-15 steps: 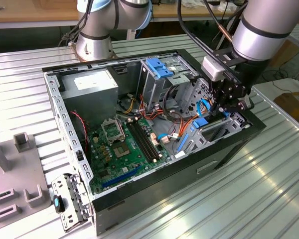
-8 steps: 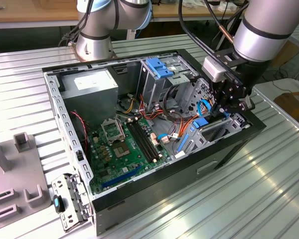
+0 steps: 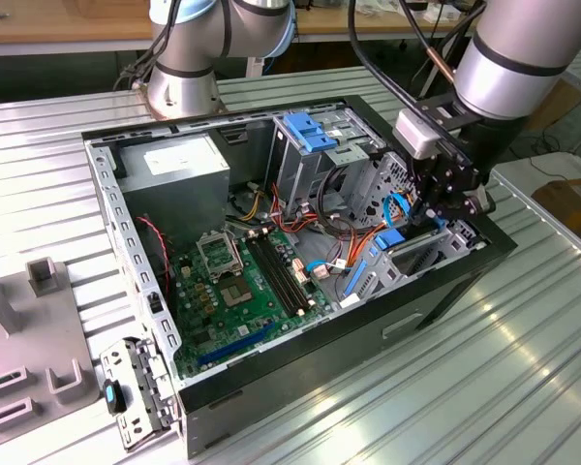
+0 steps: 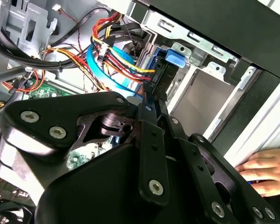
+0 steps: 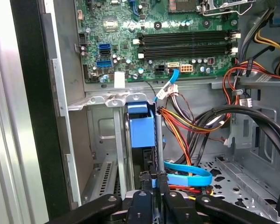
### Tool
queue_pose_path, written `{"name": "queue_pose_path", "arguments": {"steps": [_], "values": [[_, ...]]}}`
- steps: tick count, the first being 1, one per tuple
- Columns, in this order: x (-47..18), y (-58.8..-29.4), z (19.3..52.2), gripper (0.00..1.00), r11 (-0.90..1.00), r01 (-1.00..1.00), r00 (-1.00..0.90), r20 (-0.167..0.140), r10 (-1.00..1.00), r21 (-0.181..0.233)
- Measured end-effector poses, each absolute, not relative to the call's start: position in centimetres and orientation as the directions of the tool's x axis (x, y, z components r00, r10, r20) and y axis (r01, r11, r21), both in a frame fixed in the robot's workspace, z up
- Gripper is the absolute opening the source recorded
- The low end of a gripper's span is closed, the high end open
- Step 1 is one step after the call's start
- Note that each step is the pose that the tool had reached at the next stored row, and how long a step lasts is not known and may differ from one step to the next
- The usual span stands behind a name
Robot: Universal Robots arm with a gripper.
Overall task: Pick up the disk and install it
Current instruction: 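Insert the second disk wire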
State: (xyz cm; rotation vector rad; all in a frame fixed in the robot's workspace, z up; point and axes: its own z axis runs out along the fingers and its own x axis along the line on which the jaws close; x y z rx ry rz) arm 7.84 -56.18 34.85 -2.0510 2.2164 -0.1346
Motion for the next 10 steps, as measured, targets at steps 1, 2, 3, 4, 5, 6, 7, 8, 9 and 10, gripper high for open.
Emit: {"name": "queue_pose_path", "arguments": {"steps": [1,2,3,4,5,6,7,8,9,10], "values": [[7.84,-56.22,34.84,0.16,0.079,-0.986,-0.075,-0.03,-0.997,-0.145],[7.84,-56.31,34.84,0.16,0.079,-0.986,-0.075,-0.031,-0.997,-0.145],[7.84,-56.46,34.84,0.16,0.074,-0.987,-0.07,-0.033,-0.997,-0.145],[7.84,-56.48,34.85,0.16,0.065,-0.987,-0.06,-0.034,-0.998,-0.145],[7.84,-56.48,34.84,0.16,0.061,-0.988,-0.056,-0.036,-0.998,-0.145],[7.84,-56.48,34.84,0.16,0.06,-0.988,-0.055,-0.036,-0.998,-0.145],[7.84,-56.48,34.85,0.16,0.06,-0.988,-0.055,-0.036,-0.998,-0.145],[7.84,-56.49,34.84,0.16,0.06,-0.988,-0.055,-0.037,-0.998,-0.145],[7.84,-56.49,34.82,0.16,0.059,-0.988,-0.054,-0.036,-0.998,-0.145],[7.84,-56.48,34.77,0.16,0.058,-0.988,-0.054,-0.037,-0.998,-0.145]]}}
